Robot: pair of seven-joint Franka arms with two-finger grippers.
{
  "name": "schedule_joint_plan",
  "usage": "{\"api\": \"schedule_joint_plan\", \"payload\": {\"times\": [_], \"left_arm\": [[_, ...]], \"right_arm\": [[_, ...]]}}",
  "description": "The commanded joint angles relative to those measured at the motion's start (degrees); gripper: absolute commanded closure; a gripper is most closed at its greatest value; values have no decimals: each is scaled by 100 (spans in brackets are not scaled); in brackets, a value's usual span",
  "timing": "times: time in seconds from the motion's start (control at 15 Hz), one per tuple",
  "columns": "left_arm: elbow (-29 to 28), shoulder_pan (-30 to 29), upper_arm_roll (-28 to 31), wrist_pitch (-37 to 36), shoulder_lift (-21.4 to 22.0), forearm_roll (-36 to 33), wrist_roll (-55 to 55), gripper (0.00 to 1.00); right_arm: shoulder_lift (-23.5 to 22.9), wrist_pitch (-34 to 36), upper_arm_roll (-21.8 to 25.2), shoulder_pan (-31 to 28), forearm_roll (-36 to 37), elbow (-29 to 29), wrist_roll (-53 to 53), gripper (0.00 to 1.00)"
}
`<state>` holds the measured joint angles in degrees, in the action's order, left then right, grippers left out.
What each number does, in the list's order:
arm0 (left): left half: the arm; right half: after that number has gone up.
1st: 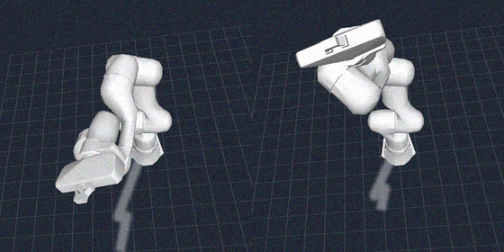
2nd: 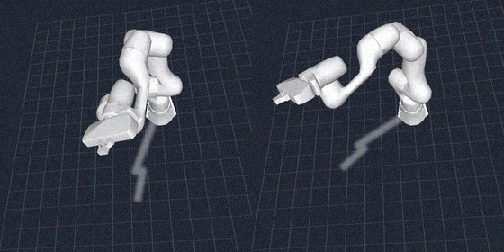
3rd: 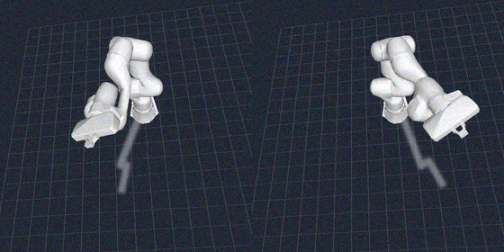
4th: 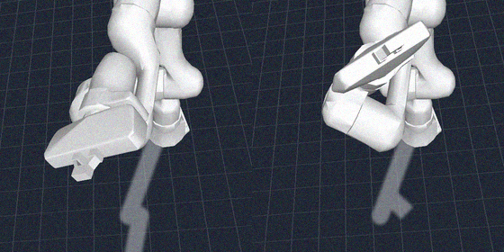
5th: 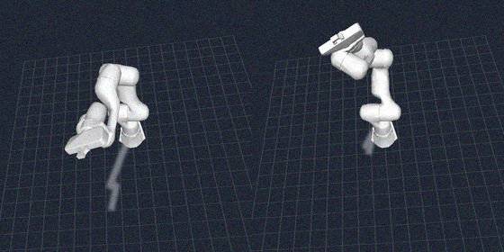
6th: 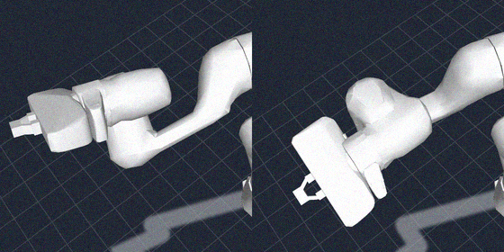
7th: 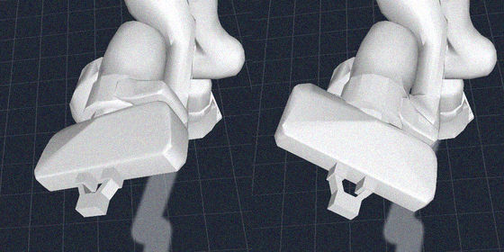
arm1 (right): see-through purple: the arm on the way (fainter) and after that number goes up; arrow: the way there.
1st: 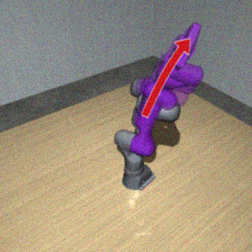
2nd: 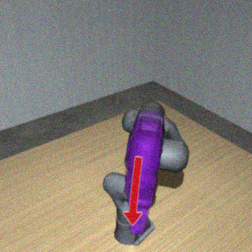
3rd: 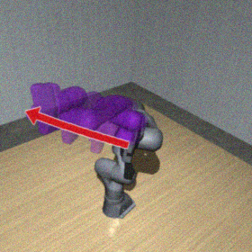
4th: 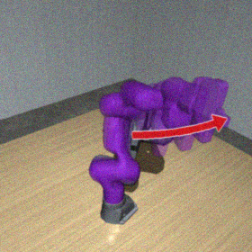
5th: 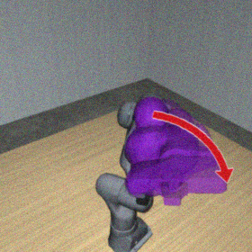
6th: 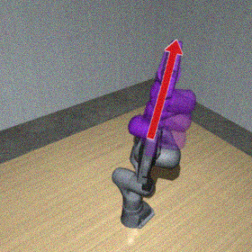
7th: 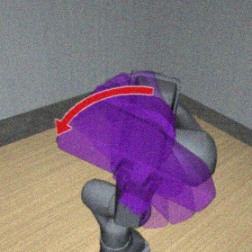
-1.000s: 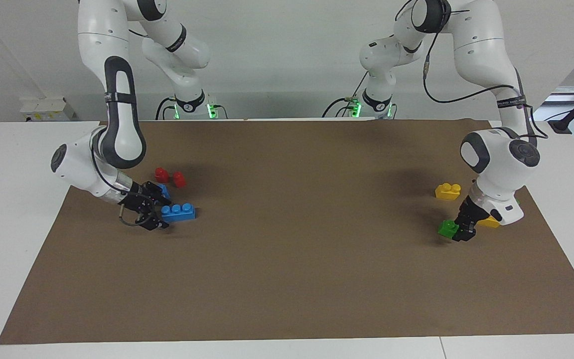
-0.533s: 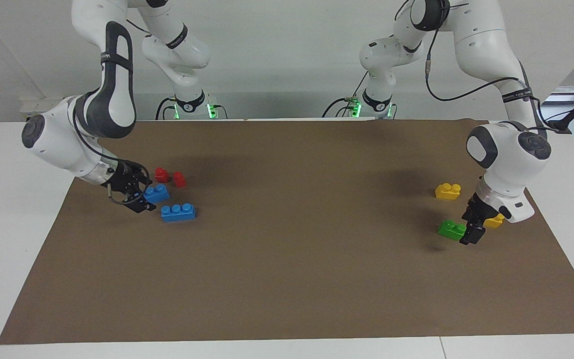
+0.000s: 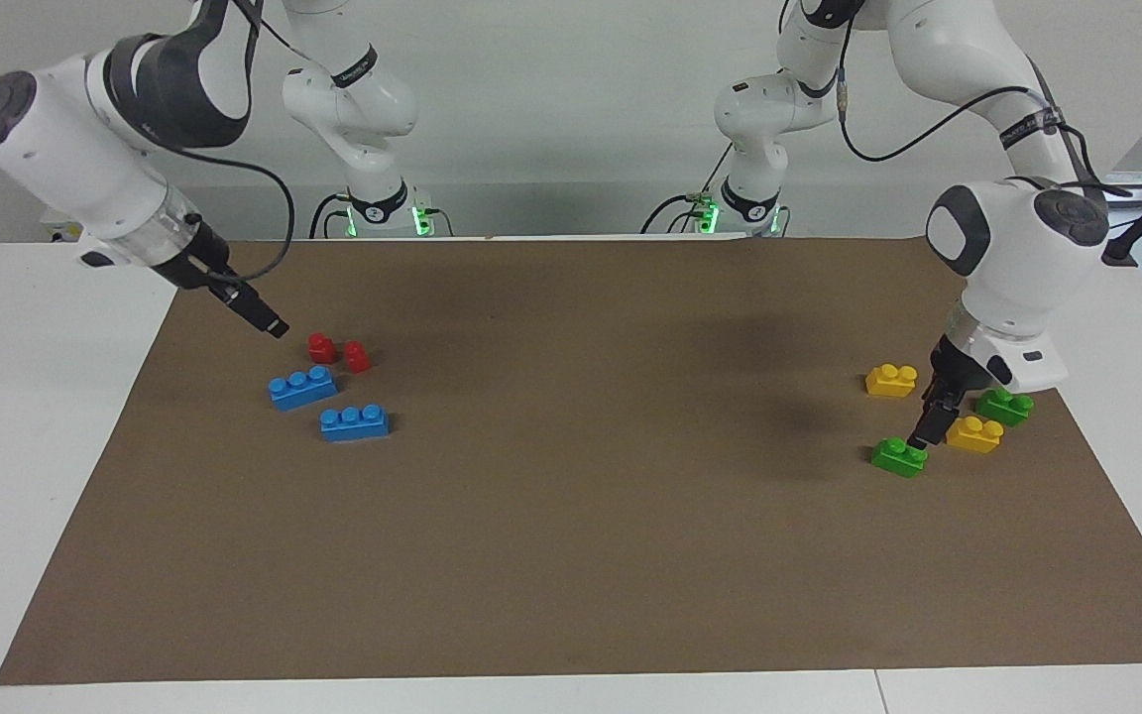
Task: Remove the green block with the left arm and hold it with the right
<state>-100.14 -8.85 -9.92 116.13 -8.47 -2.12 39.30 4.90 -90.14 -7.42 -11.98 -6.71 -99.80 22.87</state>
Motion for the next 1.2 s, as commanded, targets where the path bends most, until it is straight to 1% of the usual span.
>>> {"api": "schedule_joint_plan", "payload": {"times": [0.0, 0.13, 0.2, 0.33, 0.53, 0.87, 1.13], "left_arm": [[-76, 24, -1, -563, 468, -52, -1165, 0], [-76, 23, -1, -1098, 819, -8, -2220, 0], [-76, 23, -1, -1362, 960, 35, -2573, 0], [-76, 32, -1, -1785, 1224, 159, -2857, 0], [-67, 32, -1, -2190, 1418, 220, -3524, 0], [-67, 41, -45, -2393, 1524, 220, -3605, 0], [-41, 76, -45, -2411, 1533, 220, -3623, 0]], "right_arm": [[-199, 181, -66, 309, 520, 504, -686, 0], [-227, 32, -66, 354, 671, 497, -1334, 0], [-235, 5, -66, 328, 680, 479, -1642, 0], [-236, 5, -57, 284, 750, 488, -1952, 0], [-236, -4, -57, 284, 838, 479, -2085, 0], [-218, -101, -57, 275, 838, 409, -2305, 0], [-200, 48, -57, 284, 838, 400, -2296, 0]]}}
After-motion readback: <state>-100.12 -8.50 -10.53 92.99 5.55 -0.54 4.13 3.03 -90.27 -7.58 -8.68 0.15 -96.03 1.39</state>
